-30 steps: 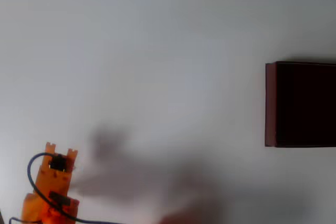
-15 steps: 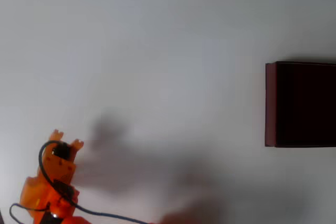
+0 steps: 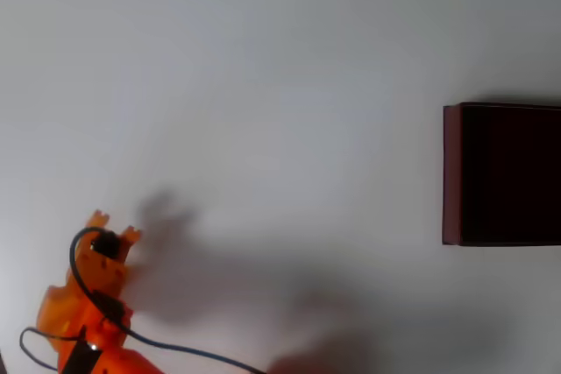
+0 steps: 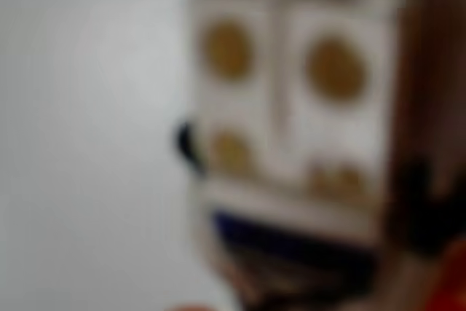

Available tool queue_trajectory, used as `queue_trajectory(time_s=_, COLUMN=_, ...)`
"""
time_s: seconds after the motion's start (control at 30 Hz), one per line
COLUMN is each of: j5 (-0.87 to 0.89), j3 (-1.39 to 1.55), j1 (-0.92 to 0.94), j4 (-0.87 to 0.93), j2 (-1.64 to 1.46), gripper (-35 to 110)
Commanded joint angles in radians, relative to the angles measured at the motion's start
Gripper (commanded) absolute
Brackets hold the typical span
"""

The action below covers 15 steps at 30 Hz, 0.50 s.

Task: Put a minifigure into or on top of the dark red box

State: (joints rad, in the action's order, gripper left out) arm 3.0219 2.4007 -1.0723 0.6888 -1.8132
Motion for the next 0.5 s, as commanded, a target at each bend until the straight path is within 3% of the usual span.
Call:
queue_trajectory(time_s=0.0, j5=0.005, j3=0.002, j1=-0.006, j4=-0.063, j2=0.057, gripper=12)
queue_trajectory(time_s=0.47, j5=-0.041, j3=0.032, j1=0.006, j4=-0.213, j2=0.118, gripper=4)
